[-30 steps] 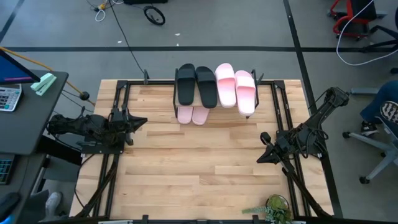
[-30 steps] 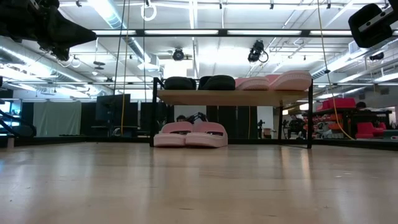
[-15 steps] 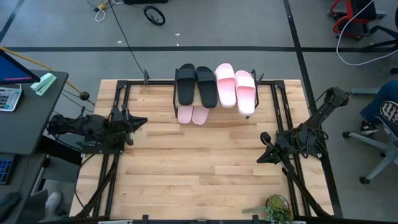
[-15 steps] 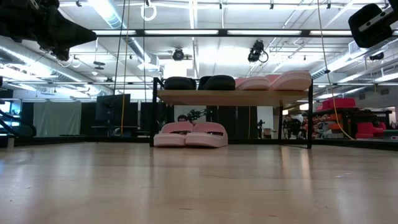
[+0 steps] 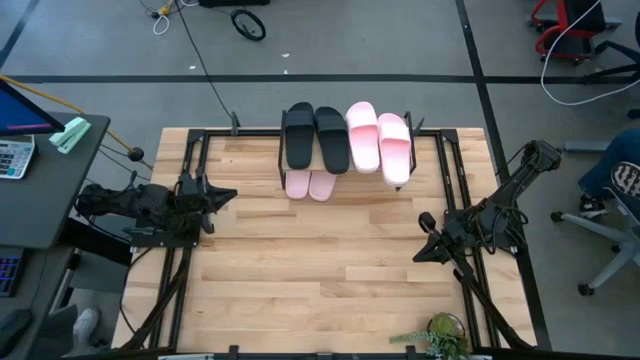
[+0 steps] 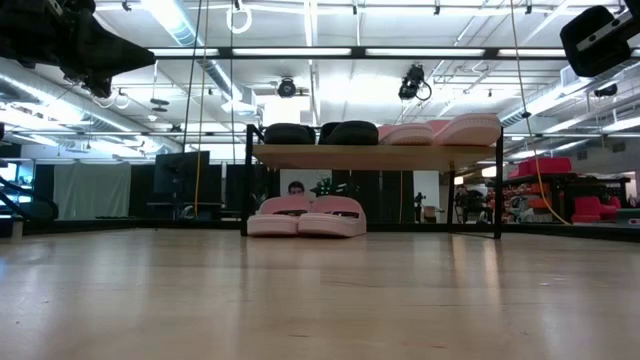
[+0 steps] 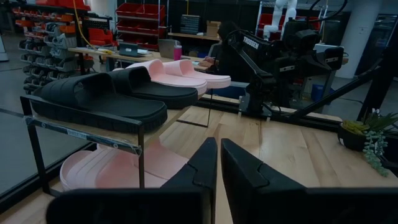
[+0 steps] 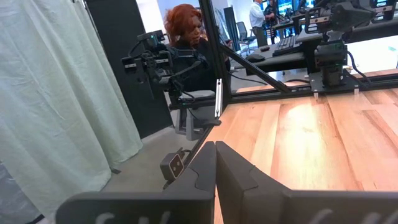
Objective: Pick and place slides into the shelf
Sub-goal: Return to Home Position
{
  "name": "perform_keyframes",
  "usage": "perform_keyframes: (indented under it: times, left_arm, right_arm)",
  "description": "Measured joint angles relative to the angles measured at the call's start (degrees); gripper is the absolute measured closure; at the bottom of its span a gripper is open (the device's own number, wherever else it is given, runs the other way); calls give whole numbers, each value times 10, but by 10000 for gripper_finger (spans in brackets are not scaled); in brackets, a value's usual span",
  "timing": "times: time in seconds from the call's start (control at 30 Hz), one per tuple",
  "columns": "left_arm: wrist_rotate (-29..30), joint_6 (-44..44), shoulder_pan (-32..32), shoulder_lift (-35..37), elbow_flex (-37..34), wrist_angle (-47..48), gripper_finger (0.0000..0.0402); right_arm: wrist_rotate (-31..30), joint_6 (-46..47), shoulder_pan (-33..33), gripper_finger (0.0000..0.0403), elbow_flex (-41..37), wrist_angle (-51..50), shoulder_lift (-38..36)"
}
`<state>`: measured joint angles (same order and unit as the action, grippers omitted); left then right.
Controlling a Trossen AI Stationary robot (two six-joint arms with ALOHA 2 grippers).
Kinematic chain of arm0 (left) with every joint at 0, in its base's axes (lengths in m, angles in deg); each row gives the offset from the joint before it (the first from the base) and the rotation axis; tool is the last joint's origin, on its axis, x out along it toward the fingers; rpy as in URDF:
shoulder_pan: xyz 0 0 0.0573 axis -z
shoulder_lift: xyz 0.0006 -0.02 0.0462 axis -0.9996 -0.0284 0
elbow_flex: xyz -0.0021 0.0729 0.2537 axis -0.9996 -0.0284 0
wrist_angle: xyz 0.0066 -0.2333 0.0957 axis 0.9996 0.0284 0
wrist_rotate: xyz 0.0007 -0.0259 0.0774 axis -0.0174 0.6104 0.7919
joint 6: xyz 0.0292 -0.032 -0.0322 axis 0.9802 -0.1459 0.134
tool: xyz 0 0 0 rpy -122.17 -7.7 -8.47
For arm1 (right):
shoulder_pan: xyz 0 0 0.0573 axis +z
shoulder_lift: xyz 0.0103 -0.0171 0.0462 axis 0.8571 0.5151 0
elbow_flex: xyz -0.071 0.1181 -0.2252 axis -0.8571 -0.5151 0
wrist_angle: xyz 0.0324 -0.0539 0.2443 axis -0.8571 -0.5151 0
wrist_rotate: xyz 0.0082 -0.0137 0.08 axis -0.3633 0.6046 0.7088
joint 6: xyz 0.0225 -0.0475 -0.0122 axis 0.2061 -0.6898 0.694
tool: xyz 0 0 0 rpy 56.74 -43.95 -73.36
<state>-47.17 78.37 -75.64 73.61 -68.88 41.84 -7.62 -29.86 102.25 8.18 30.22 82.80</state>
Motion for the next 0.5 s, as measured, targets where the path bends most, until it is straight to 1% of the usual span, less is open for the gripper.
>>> perform_keyframes:
  times: [0.3, 0.5]
  left_arm:
    - [0, 0, 0, 0, 0, 0, 365]
    - [0, 0, 0, 0, 0, 0, 372]
  right_arm:
    - [0, 0, 0, 394, 0, 0, 0]
    - [0, 0, 0, 394, 0, 0, 0]
